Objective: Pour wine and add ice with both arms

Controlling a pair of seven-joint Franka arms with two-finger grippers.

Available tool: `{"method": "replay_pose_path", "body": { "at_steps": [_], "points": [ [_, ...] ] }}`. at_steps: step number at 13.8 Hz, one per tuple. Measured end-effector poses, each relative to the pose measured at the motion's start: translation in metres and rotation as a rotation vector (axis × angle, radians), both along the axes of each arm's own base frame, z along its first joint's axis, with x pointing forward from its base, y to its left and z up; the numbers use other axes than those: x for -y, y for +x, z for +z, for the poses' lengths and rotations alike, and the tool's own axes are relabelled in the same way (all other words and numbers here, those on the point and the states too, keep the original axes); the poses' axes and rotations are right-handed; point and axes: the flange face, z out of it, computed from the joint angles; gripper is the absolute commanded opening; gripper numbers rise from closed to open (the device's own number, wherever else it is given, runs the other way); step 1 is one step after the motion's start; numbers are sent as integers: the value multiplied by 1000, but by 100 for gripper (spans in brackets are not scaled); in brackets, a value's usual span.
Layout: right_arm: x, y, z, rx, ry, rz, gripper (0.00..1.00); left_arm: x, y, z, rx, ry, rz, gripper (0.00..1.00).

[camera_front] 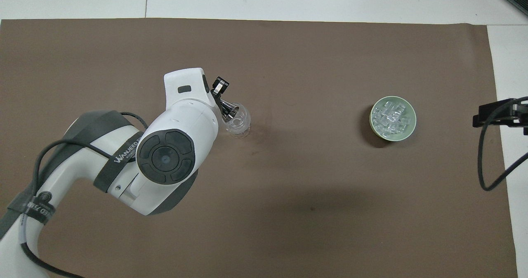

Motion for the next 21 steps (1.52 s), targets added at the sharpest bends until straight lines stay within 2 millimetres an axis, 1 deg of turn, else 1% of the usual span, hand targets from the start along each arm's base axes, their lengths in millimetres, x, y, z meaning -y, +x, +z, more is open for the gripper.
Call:
{"method": "replay_pose_path", "body": {
  "at_steps": [2,4,6,8,10,12,15,17,19,21],
  "points": [
    [0,0,0,0,0,0,100,-2,2,6,-10,-1,15,0],
    [0,0,0,0,0,0,100,-4,4,12,-59,-36,57,0],
    [0,0,0,0,0,0,100,-4,3,15,-133,-117,110,0],
    [0,0,0,0,0,0,100,-6,3,13,-206,-200,162,0],
    [0,0,0,0,0,-1,100,-17,8,11,-284,-291,233,0],
    [2,0,0,1,0,-4,100,-41,20,11,-343,-365,310,0],
    [2,2,2,22,-1,-4,100,-73,33,16,-404,-452,400,0],
    [3,6,-2,42,-2,-5,100,-105,45,16,-452,-532,464,0],
    [4,10,-16,51,-2,-6,100,-139,54,12,-517,-624,534,0],
    [3,18,-43,67,-3,-3,100,-177,61,5,-574,-675,551,0]
  ]
}}
